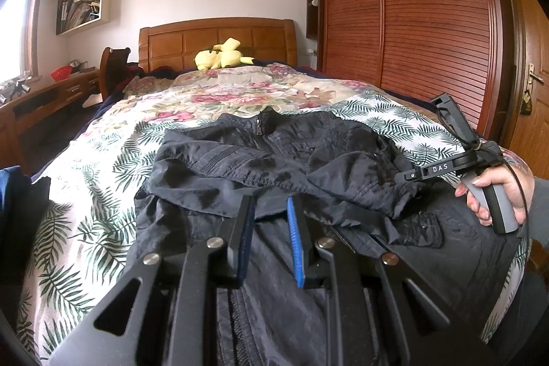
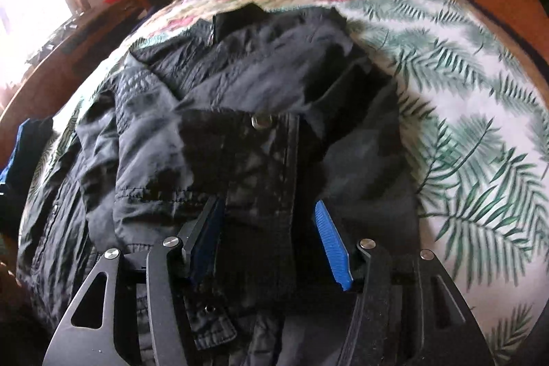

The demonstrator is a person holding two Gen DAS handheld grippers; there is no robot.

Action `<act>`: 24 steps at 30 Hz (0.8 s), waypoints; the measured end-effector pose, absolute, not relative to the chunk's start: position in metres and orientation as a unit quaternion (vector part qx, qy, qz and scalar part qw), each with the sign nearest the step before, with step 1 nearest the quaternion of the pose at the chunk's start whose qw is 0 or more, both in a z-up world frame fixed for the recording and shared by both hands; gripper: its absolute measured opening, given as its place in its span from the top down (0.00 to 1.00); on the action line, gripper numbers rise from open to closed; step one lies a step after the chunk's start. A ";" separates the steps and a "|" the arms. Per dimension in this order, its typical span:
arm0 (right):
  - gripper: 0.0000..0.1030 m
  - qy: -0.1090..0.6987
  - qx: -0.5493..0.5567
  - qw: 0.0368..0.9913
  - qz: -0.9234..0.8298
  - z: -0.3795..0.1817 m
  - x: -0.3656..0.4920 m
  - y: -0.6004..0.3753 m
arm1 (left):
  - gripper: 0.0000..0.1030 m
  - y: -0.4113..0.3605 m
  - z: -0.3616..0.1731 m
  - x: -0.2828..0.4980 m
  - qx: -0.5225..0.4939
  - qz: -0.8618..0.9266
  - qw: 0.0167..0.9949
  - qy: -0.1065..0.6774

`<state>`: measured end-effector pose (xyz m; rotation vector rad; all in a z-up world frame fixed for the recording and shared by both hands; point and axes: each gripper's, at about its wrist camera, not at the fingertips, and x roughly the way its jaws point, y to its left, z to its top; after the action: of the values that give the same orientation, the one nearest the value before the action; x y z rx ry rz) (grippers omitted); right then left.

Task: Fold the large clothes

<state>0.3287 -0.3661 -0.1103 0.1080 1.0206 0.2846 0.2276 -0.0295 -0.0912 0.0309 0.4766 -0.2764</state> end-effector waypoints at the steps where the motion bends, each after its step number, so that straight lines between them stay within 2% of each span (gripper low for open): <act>1: 0.42 0.490 0.054 0.860 0.135 -0.112 0.329 -0.366 | 0.83 -0.029 -0.090 0.227 0.015 -0.137 0.962 0.235; 11: 0.41 0.526 0.039 0.836 0.151 -0.123 0.326 -0.351 | 0.83 -0.026 -0.089 0.220 0.020 -0.139 0.962 0.235; 13: 0.50 0.523 0.030 0.839 0.143 -0.120 0.326 -0.349 | 0.83 -0.024 -0.088 0.217 0.022 -0.138 0.962 0.234; 15: 0.67 0.510 0.005 0.850 0.131 -0.111 0.323 -0.345 | 0.83 -0.021 -0.088 0.213 0.022 -0.137 0.963 0.233; 16: 0.72 0.500 -0.005 0.856 0.128 -0.105 0.321 -0.344 | 0.83 -0.017 -0.086 0.210 0.022 -0.135 0.963 0.231; 18: 0.96 0.481 -0.028 0.868 0.120 -0.093 0.316 -0.340 | 0.83 -0.012 -0.086 0.206 0.020 -0.132 0.964 0.229; 24: 0.97 0.412 -0.040 0.900 0.135 -0.042 0.301 -0.323 | 0.83 0.002 -0.084 0.198 0.017 -0.121 0.966 0.227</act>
<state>0.3012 -0.3227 -0.0419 -0.0837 0.8524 0.2803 0.1978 0.0024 -0.0839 0.0336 0.4593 -0.2452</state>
